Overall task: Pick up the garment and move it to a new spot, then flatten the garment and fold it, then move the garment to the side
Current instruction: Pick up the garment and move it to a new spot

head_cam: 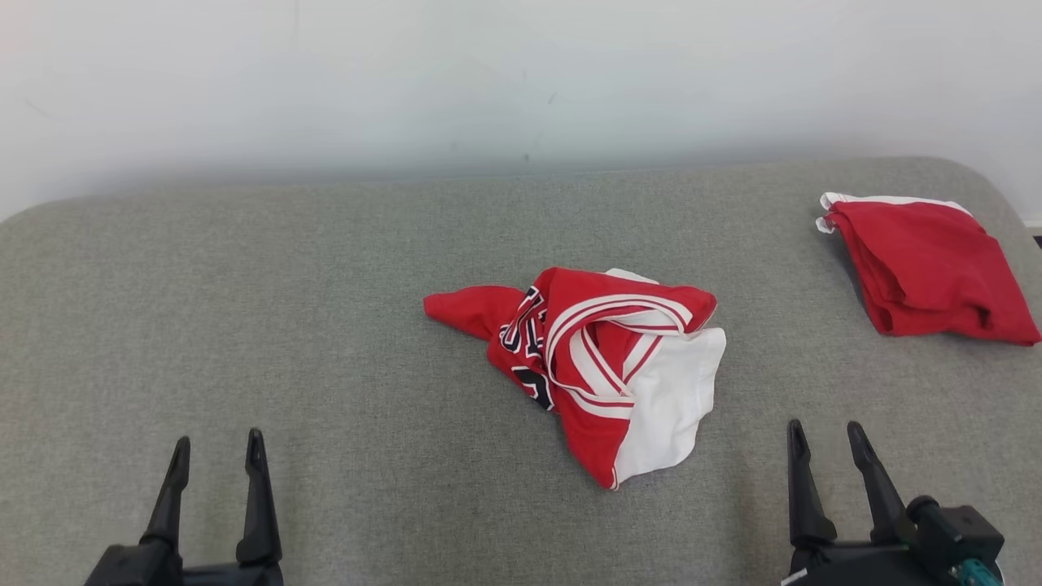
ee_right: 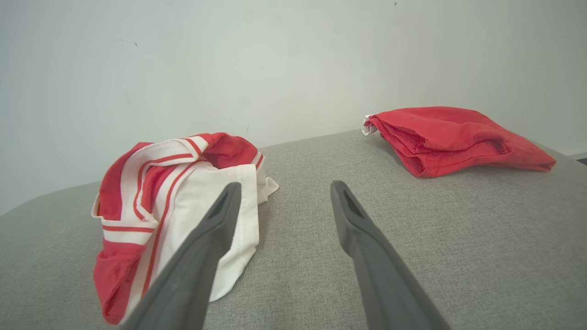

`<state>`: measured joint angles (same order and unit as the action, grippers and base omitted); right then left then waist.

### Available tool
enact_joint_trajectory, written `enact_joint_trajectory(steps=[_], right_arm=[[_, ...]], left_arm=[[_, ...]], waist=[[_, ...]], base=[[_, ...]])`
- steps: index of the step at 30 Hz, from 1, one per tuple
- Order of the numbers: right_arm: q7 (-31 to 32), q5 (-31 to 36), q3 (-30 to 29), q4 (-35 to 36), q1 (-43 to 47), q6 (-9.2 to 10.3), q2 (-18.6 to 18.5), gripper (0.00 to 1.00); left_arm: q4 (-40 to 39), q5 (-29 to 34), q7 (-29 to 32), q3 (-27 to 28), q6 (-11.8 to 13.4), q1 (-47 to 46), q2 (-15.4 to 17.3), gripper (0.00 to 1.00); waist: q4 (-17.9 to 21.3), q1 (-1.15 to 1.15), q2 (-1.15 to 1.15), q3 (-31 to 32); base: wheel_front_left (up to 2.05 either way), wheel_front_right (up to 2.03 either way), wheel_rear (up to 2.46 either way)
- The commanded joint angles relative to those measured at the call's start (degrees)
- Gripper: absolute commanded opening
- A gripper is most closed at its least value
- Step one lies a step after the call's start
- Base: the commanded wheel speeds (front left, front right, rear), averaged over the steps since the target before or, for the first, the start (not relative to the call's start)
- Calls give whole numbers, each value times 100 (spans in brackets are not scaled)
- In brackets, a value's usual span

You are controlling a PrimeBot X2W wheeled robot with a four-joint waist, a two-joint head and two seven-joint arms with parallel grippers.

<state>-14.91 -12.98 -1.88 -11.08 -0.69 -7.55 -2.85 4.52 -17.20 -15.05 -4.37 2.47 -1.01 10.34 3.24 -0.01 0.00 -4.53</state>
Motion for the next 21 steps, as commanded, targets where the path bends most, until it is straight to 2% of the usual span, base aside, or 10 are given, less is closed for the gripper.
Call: enact_joint_trajectory(steps=[1,12,21], right_arm=[[-26,48,-20,14,119,12,3,100],[-27,82,-1,-32,207,12,2,100],[-27,76,23,-75,248,12,2,100]], left_arm=[[41,96,-21,91,-85,103,-59,100],[425,572,-22,465,-590,227,-402,100],[625,825,-22,584,-773,232,-575,100]], waist=[[-24,1,0,27],[-69,1,0,79],[-97,1,0,76]], base=[[0,0,0],[0,0,0],[0,0,0]])
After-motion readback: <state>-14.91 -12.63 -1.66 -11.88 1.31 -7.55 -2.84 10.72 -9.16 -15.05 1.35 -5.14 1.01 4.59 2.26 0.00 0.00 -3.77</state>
